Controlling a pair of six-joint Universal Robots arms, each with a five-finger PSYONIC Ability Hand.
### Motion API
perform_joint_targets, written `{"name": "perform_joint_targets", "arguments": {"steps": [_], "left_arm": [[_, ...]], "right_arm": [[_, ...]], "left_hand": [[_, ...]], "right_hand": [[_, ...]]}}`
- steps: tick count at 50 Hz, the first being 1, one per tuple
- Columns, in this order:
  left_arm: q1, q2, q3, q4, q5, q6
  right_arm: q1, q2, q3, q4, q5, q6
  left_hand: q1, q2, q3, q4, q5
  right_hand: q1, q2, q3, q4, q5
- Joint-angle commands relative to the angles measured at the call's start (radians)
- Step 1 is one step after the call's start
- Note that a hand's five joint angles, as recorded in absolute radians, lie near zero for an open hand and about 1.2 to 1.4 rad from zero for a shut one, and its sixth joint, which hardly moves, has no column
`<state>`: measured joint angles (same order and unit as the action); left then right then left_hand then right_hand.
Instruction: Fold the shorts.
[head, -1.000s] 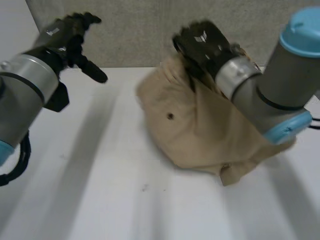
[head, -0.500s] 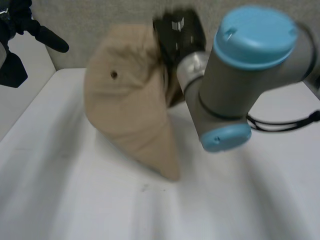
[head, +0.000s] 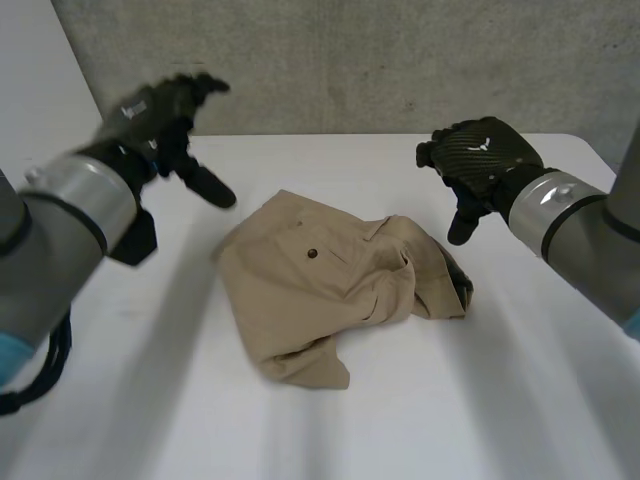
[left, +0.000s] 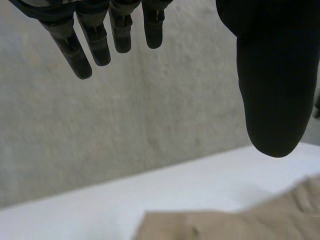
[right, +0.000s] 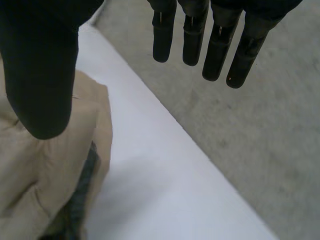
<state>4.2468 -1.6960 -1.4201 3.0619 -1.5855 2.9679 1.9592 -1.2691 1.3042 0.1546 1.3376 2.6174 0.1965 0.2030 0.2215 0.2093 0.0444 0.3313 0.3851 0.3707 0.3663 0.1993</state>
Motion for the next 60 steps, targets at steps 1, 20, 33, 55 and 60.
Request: {"name": "perform_joint_targets", "arguments": {"steps": [1, 20, 33, 55, 60], "left_arm": [[-0.079, 0.010, -0.193, -0.008, -0.013, -0.173], [-0.272, -0.221, -0.290, 0.086, -0.284, -0.279], [-0.291, -0.390, -0.166, 0.143, -0.422, -0.267], [-0.162, -0.030, -0.046, 0.126, -0.151, 0.330], [-0.145, -0.024, -0.083, 0.110, -0.143, 0.286]], "right_arm": [[-0.005, 0.022, -0.013, 0.034, -0.155, -0.296], [0.001, 0.309, -0.172, 0.043, -0.308, -0.448], [0.001, 0.343, -0.172, 0.043, -0.295, -0.456], [-0.016, 0.013, -0.082, 0.049, -0.107, 0.000], [-0.008, -0.012, -0.011, 0.045, -0.107, 0.001]], "left_hand": [[-0.022, -0.028, -0.047, -0.035, -0.044], [-0.021, -0.028, -0.046, -0.034, -0.044], [-0.021, -0.028, -0.046, -0.034, -0.044], [-0.003, -0.010, -0.028, -0.016, -0.026], [-0.022, -0.028, -0.047, -0.035, -0.044]], "right_hand": [[0.103, 0.049, 0.064, 0.068, 0.060], [0.223, 0.170, 0.184, 0.188, 0.181], [1.065, 1.011, 1.026, 1.030, 1.022], [1.065, 1.011, 1.026, 1.030, 1.022], [1.065, 1.011, 1.026, 1.030, 1.022]]}}
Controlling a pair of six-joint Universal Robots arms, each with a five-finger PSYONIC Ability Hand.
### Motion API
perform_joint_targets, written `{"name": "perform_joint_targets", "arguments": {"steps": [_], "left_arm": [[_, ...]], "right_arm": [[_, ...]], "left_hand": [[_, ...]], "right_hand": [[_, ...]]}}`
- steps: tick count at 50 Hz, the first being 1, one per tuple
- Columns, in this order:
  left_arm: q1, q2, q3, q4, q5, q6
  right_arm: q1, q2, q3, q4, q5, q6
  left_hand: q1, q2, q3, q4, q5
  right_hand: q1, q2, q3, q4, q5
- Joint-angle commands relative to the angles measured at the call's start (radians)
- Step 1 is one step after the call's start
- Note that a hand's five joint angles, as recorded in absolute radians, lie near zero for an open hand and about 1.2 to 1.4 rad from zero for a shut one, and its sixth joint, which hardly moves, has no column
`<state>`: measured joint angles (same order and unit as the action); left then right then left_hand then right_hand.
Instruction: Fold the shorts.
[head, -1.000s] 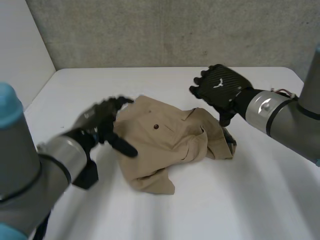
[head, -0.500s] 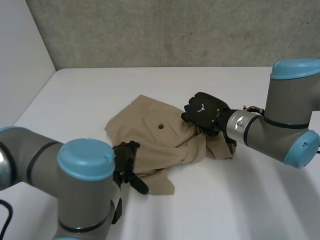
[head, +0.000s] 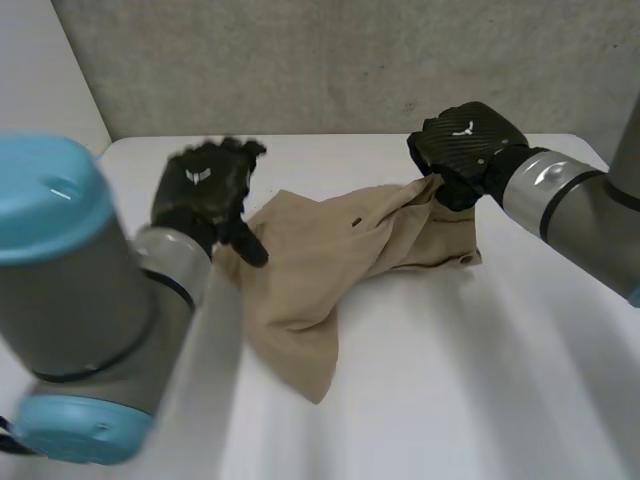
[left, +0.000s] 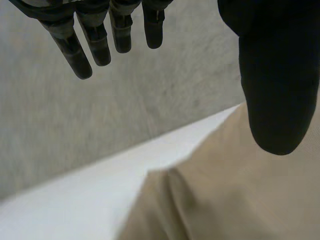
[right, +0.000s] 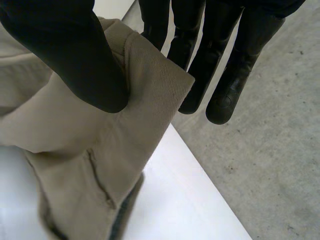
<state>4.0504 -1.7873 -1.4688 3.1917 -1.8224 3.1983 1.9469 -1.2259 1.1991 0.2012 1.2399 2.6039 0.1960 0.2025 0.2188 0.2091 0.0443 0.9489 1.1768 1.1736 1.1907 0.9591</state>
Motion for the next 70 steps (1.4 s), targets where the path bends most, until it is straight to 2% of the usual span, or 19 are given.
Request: {"name": "perform_joint_targets", "arguments": {"steps": [1, 7, 8, 11, 12, 16, 20, 23, 28, 35, 45, 50, 52, 59, 68, 70], "left_arm": [[0.048, 0.066, -0.048, -0.021, 0.095, 0.040], [0.042, 0.028, -0.131, -0.024, 0.094, -0.147], [0.042, 0.011, -0.146, -0.024, 0.097, -0.223], [0.053, -0.014, -0.153, -0.036, 0.106, -0.334], [0.053, -0.030, -0.162, -0.052, 0.121, -0.406], [0.051, -0.052, -0.192, -0.088, 0.207, -0.539], [0.062, 0.000, -0.257, -0.090, 0.232, -0.606], [0.079, 0.040, -0.307, -0.078, 0.206, -0.620], [0.093, 0.054, -0.395, -0.009, 0.111, -0.621], [0.087, 0.048, -0.409, 0.033, 0.011, -0.607], [0.085, 0.011, -0.443, 0.048, -0.003, -0.620], [0.067, -0.018, -0.456, 0.100, -0.011, -0.623], [0.056, -0.043, -0.450, 0.126, -0.012, -0.620], [0.010, -0.165, -0.361, 0.169, -0.090, -0.620], [-0.051, -0.302, -0.202, 0.157, -0.150, -0.612], [-0.064, -0.316, -0.173, 0.142, -0.158, -0.604]], "right_arm": [[0.010, -0.055, 0.112, -0.005, -0.008, 0.015], [0.013, -0.012, 0.137, -0.031, 0.001, 0.015], [0.013, -0.004, 0.138, -0.039, 0.003, 0.015], [0.012, 0.014, 0.137, -0.063, 0.009, 0.015], [0.012, 0.016, 0.135, -0.068, 0.009, 0.016], [0.010, 0.020, 0.134, -0.085, 0.010, 0.021], [0.009, 0.020, 0.135, -0.091, 0.009, 0.021], [0.007, 0.020, 0.142, -0.091, 0.009, 0.022], [0.009, 0.020, 0.151, -0.095, 0.009, 0.022], [0.010, 0.020, 0.175, -0.129, 0.009, 0.022], [0.009, 0.020, 0.209, -0.155, 0.009, 0.022], [0.009, 0.020, 0.208, -0.161, 0.007, 0.022], [0.009, 0.020, 0.209, -0.161, 0.009, 0.021], [0.012, 0.025, 0.212, -0.163, 0.009, 0.022], [0.010, 0.034, 0.217, -0.174, 0.013, 0.021], [0.006, 0.031, 0.212, -0.172, 0.023, 0.019]], "left_hand": [[-0.021, -0.028, -0.044, -0.035, -0.044], [-0.021, -0.028, -0.044, -0.035, -0.044], [-0.021, -0.028, -0.044, -0.035, -0.044], [-0.021, -0.028, -0.044, -0.035, -0.044], [-0.021, -0.028, -0.044, -0.035, -0.044], [-0.021, -0.028, -0.044, -0.035, -0.044], [-0.021, -0.028, -0.044, -0.035, -0.044], [-0.021, -0.027, -0.043, -0.034, -0.043], [-0.018, -0.024, -0.041, -0.031, -0.041], [0.038, 0.032, 0.015, 0.025, 0.015], [0.044, 0.037, 0.021, 0.031, 0.021], [0.073, 0.067, 0.050, 0.060, 0.050], [0.208, 0.201, 0.185, 0.195, 0.185], [0.285, 0.278, 0.262, 0.271, 0.262], [0.942, 0.935, 0.919, 0.929, 0.919], [1.185, 1.178, 1.162, 1.172, 1.162]], "right_hand": [[0.447, 0.219, 0.223, 0.206, 0.263], [0.447, 0.219, 0.223, 0.206, 0.263], [0.447, 0.219, 0.223, 0.206, 0.263], [0.447, 0.219, 0.223, 0.206, 0.263], [0.447, 0.219, 0.223, 0.206, 0.263], [0.447, 0.219, 0.223, 0.206, 0.263], [0.447, 0.219, 0.223, 0.206, 0.263], [0.447, 0.219, 0.223, 0.206, 0.263], [0.447, 0.219, 0.223, 0.206, 0.263], [0.447, 0.219, 0.223, 0.206, 0.263], [0.447, 0.219, 0.223, 0.206, 0.263], [0.447, 0.219, 0.223, 0.206, 0.263], [0.447, 0.219, 0.223, 0.206, 0.263], [0.447, 0.219, 0.223, 0.206, 0.263], [0.447, 0.219, 0.223, 0.206, 0.263], [0.447, 0.219, 0.223, 0.206, 0.263]]}}
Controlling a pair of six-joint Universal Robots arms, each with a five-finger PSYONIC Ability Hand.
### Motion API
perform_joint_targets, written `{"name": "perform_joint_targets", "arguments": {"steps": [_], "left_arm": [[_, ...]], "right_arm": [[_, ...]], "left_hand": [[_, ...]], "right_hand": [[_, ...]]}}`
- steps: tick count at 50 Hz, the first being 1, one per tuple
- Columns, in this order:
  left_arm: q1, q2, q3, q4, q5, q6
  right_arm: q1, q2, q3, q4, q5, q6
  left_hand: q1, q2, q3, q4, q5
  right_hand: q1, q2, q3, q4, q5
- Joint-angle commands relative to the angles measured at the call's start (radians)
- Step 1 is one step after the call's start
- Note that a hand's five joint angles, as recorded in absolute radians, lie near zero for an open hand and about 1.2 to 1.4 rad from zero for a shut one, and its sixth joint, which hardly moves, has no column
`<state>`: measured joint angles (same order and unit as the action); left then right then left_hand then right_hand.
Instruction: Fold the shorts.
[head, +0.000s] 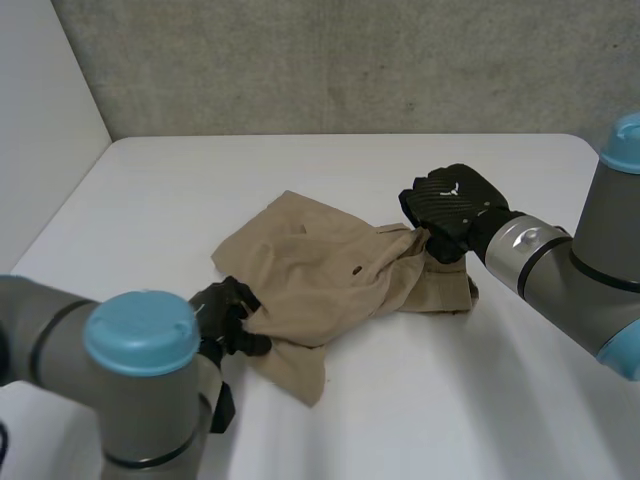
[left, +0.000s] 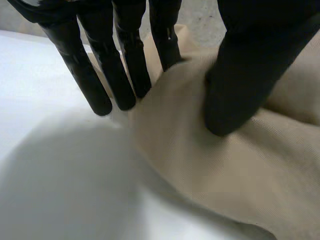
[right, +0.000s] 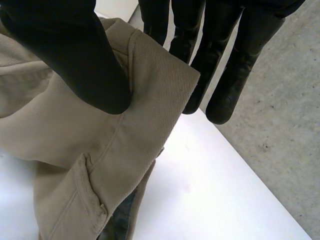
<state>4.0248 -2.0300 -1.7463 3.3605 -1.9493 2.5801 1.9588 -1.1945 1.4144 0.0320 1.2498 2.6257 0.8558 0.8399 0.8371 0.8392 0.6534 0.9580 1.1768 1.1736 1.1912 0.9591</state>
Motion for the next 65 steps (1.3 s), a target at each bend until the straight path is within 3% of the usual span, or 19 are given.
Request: {"name": "perform_joint_targets", "arguments": {"steps": [1, 6, 10, 13, 14, 18, 20, 26, 33, 41, 49, 53, 57, 59, 60, 61, 62, 65], "left_arm": [[-0.041, -0.069, 0.111, -0.038, -0.033, 0.015], [-0.038, -0.020, 0.155, -0.141, -0.033, 0.040], [0.006, 0.138, 0.205, -0.225, -0.020, 0.127], [0.078, 0.266, 0.241, -0.248, 0.018, 0.286], [0.095, 0.328, 0.275, -0.260, 0.061, 0.389], [0.103, 0.454, 0.350, -0.311, 0.179, 0.625], [0.103, 0.499, 0.379, -0.331, 0.211, 0.690], [0.106, 0.609, 0.531, -0.415, 0.240, 0.743], [0.111, 0.596, 0.626, -0.529, 0.274, 0.741], [0.131, 0.406, 0.639, -0.533, 0.285, 0.743], [0.186, -0.017, 0.813, -0.486, 0.283, 0.750], [0.206, -0.241, 0.995, -0.417, 0.282, 0.756], [0.217, -0.442, 1.235, -0.288, 0.271, 0.816], [0.217, -0.507, 1.319, -0.221, 0.262, 0.857], [0.218, -0.544, 1.376, -0.157, 0.251, 0.883], [0.218, -0.561, 1.395, -0.123, 0.250, 0.896], [0.218, -0.567, 1.400, -0.100, 0.250, 0.900], [0.209, -0.570, 1.384, -0.020, 0.245, 0.908]], "right_arm": [[-0.009, -0.004, -0.005, -0.003, 0.016, -0.003], [-0.012, -0.017, -0.029, 0.005, 0.025, -0.009], [-0.014, -0.083, -0.057, 0.031, 0.026, -0.016], [-0.014, -0.155, -0.094, 0.097, 0.025, -0.015], [-0.014, -0.171, -0.109, 0.115, 0.025, -0.015], [-0.015, -0.227, -0.187, 0.207, 0.026, -0.013], [-0.015, -0.258, -0.236, 0.255, 0.028, -0.012], [-0.015, -0.370, -0.321, 0.313, 0.048, -0.003], [-0.014, -0.450, -0.338, 0.328, 0.102, -0.004], [0.002, -0.280, -0.339, 0.373, 0.105, -0.016], [0.015, 0.047, -0.414, 0.350, 0.167, -0.012], [0.028, 0.219, -0.521, 0.225, 0.249, 0.010], [0.042, 0.354, -0.588, -0.152, 0.332, 0.080], [0.042, 0.383, -0.580, -0.294, 0.333, 0.094], [0.043, 0.397, -0.577, -0.360, 0.327, 0.096], [0.045, 0.426, -0.569, -0.459, 0.316, 0.092], [0.045, 0.440, -0.568, -0.480, 0.303, 0.086], [0.045, 0.472, -0.583, -0.423, 0.246, 0.066]], "left_hand": [[0.540, 0.556, 0.559, 0.557, 0.568], [0.540, 0.556, 0.559, 0.557, 0.568], [0.540, 0.556, 0.559, 0.557, 0.568], [0.540, 0.556, 0.559, 0.557, 0.568], [0.540, 0.556, 0.559, 0.557, 0.568], [0.540, 0.556, 0.559, 0.557, 0.568], [0.540, 0.556, 0.559, 0.557, 0.568], [0.540, 0.556, 0.559, 0.557, 0.568], [0.540, 0.556, 0.559, 0.557, 0.568], [0.540, 0.556, 0.559, 0.557, 0.568], [0.540, 0.556, 0.559, 0.557, 0.568], [0.540, 0.556, 0.559, 0.557, 0.568], [0.540, 0.556, 0.559, 0.557, 0.568], [0.540, 0.556, 0.559, 0.557, 0.568], [0.244, 0.260, 0.263, 0.261, 0.272], [-0.206, -0.190, -0.187, -0.190, -0.178], [-0.606, -0.590, -0.587, -0.589, -0.578], [-0.681, -0.665, -0.663, -0.665, -0.653]], "right_hand": [[0.438, 0.219, 0.223, 0.205, 0.263], [0.438, 0.219, 0.223, 0.205, 0.263], [0.438, 0.219, 0.223, 0.205, 0.263], [0.438, 0.219, 0.223, 0.205, 0.263], [0.438, 0.219, 0.223, 0.205, 0.263], [0.438, 0.219, 0.223, 0.205, 0.263], [0.438, 0.219, 0.223, 0.205, 0.263], [0.438, 0.219, 0.223, 0.205, 0.263], [0.438, 0.219, 0.223, 0.205, 0.263], [0.438, 0.219, 0.223, 0.205, 0.263], [0.438, 0.219, 0.223, 0.205, 0.263], [0.438, 0.219, 0.223, 0.205, 0.263], [0.438, 0.219, 0.223, 0.205, 0.263], [0.431, 0.212, 0.215, 0.197, 0.255], [0.093, -0.125, -0.122, -0.140, -0.082], [-0.784, -1.002, -0.999, -1.017, -0.959], [-0.784, -1.002, -0.999, -1.017, -0.959], [-0.784, -1.002, -0.999, -1.017, -0.959]]}}
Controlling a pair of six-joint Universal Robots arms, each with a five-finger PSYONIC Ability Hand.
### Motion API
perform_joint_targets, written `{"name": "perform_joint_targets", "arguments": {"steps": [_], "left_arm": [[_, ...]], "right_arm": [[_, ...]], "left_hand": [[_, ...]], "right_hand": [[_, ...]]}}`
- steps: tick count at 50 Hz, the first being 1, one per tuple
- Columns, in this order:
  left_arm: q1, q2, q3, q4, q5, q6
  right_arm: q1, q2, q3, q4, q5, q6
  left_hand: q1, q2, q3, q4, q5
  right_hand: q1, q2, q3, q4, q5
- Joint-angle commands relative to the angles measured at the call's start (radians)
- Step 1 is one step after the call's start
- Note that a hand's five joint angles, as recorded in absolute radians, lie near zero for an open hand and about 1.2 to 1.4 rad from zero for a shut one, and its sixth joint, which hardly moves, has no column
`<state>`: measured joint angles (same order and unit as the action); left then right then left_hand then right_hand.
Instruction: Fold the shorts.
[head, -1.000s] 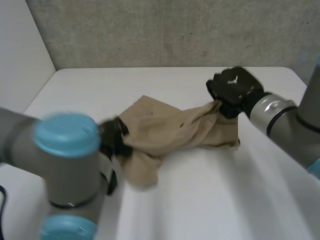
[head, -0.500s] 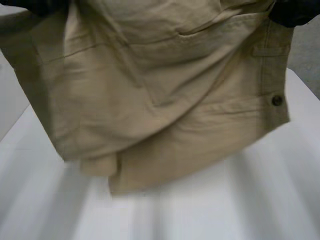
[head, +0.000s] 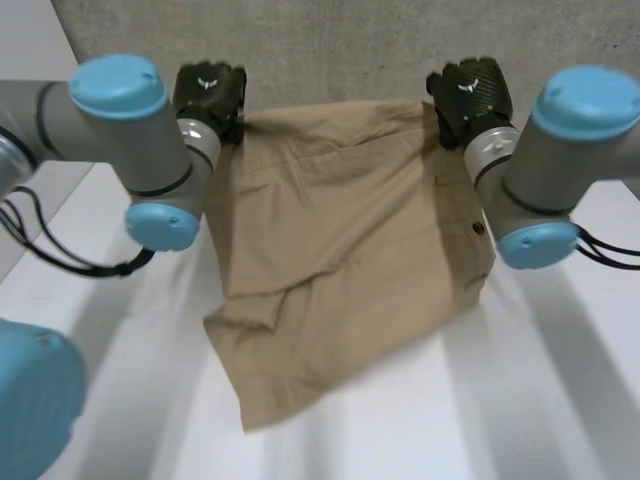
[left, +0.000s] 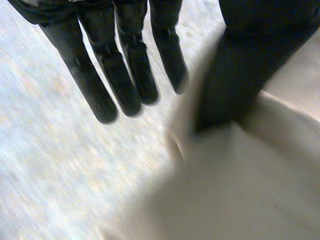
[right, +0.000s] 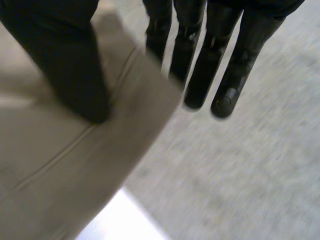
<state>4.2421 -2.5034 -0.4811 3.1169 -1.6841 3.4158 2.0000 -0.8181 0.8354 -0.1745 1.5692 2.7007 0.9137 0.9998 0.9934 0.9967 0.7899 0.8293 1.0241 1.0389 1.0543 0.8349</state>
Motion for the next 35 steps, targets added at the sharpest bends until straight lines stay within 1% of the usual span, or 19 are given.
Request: {"name": "perform_joint_targets", "arguments": {"steps": [1, 3, 7, 13, 14, 17, 18, 20, 21, 22, 24, 26, 28, 29, 30, 31, 33, 34, 35], "left_arm": [[-0.008, -0.095, 0.110, 0.235, -0.022, 0.072], [-0.011, -0.086, 0.070, 0.255, -0.032, 0.072], [-0.013, -0.032, -0.025, 0.255, -0.060, 0.068], [-0.013, 0.112, -0.233, 0.246, -0.078, 0.065], [-0.013, 0.170, -0.313, 0.235, -0.085, 0.063], [-0.018, 0.271, -0.451, 0.204, -0.089, 0.056], [-0.027, 0.338, -0.546, 0.177, -0.089, 0.043], [-0.040, 0.403, -0.635, 0.151, -0.088, 0.027], [-0.059, 0.469, -0.721, 0.123, -0.088, 0.005], [-0.068, 0.500, -0.763, 0.108, -0.088, -0.007], [-0.090, 0.557, -0.847, 0.082, -0.086, -0.035], [-0.117, 0.633, -0.973, 0.051, -0.085, -0.079], [-0.137, 0.675, -1.046, 0.043, -0.082, -0.110], [-0.155, 0.710, -1.115, 0.043, -0.082, -0.137], [-0.165, 0.722, -1.146, 0.043, -0.082, -0.151], [-0.175, 0.732, -1.174, 0.042, -0.082, -0.164], [-0.212, 0.741, -1.249, 0.043, -0.078, -0.187], [-0.225, 0.739, -1.267, 0.043, -0.081, -0.188], [-0.238, 0.738, -1.286, 0.045, -0.088, -0.190]], "right_arm": [[0.005, 0.096, -0.004, -0.192, -0.083, -0.010], [0.006, 0.074, 0.008, -0.119, -0.089, -0.005], [0.005, 0.001, 0.066, -0.036, -0.081, -0.002], [-0.015, -0.137, 0.229, 0.013, -0.092, -0.001], [-0.021, -0.159, 0.255, 0.021, -0.093, -0.004], [-0.070, -0.239, 0.364, 0.068, -0.109, -0.002], [-0.081, -0.255, 0.392, 0.084, -0.118, -0.002], [-0.112, -0.305, 0.471, 0.128, -0.158, -0.005], [-0.119, -0.320, 0.493, 0.141, -0.167, -0.007], [-0.138, -0.344, 0.533, 0.168, -0.191, -0.004], [-0.162, -0.364, 0.573, 0.193, -0.219, -0.007], [-0.202, -0.390, 0.623, 0.226, -0.259, -0.007], [-0.225, -0.403, 0.651, 0.250, -0.285, -0.007], [-0.236, -0.404, 0.665, 0.259, -0.300, -0.007], [-0.247, -0.406, 0.689, 0.279, -0.337, -0.009], [-0.251, -0.404, 0.703, 0.288, -0.356, -0.010], [-0.257, -0.404, 0.717, 0.297, -0.379, -0.012], [-0.259, -0.401, 0.728, 0.300, -0.406, -0.013], [-0.257, -0.395, 0.731, 0.300, -0.414, -0.015]], "left_hand": [[-0.739, -0.825, -0.819, -0.822, -0.790], [-0.739, -0.825, -0.819, -0.822, -0.790], [-0.739, -0.825, -0.819, -0.822, -0.790], [-0.739, -0.825, -0.819, -0.822, -0.790], [-0.739, -0.825, -0.819, -0.822, -0.790], [-0.739, -0.825, -0.819, -0.822, -0.790], [-0.735, -0.822, -0.815, -0.818, -0.786], [-0.712, -0.798, -0.792, -0.795, -0.763], [-0.706, -0.792, -0.786, -0.789, -0.757], [-0.697, -0.783, -0.777, -0.780, -0.748], [-0.656, -0.743, -0.736, -0.739, -0.707], [-0.557, -0.643, -0.636, -0.640, -0.607], [-0.489, -0.575, -0.569, -0.572, -0.540], [-0.410, -0.496, -0.490, -0.493, -0.461], [-0.369, -0.455, -0.449, -0.452, -0.420], [-0.328, -0.414, -0.407, -0.411, -0.379], [-0.257, -0.343, -0.337, -0.340, -0.308], [-0.248, -0.334, -0.328, -0.331, -0.299], [-0.248, -0.334, -0.328, -0.331, -0.299]], "right_hand": [[-0.655, -0.850, -0.864, -0.880, -0.835], [-0.655, -0.850, -0.864, -0.880, -0.835], [-0.655, -0.850, -0.864, -0.880, -0.835], [-0.655, -0.850, -0.864, -0.880, -0.835], [-0.655, -0.850, -0.864, -0.880, -0.835], [-0.655, -0.850, -0.864, -0.880, -0.835], [-0.655, -0.850, -0.864, -0.880, -0.835], [-0.655, -0.850, -0.864, -0.880, -0.835], [-0.655, -0.850, -0.864, -0.880, -0.835], [-0.508, -0.703, -0.718, -0.733, -0.689], [-0.299, -0.494, -0.509, -0.524, -0.479], [-0.105, -0.300, -0.315, -0.330, -0.286], [-0.037, -0.232, -0.247, -0.262, -0.217], [0.007, -0.188, -0.203, -0.218, -0.173], [0.112, -0.083, -0.098, -0.113, -0.068], [0.148, -0.047, -0.062, -0.077, -0.032], [0.175, -0.020, -0.035, -0.051, -0.006], [0.186, -0.009, -0.023, -0.039, 0.006], [0.186, -0.008, -0.023, -0.039, 0.006]]}}
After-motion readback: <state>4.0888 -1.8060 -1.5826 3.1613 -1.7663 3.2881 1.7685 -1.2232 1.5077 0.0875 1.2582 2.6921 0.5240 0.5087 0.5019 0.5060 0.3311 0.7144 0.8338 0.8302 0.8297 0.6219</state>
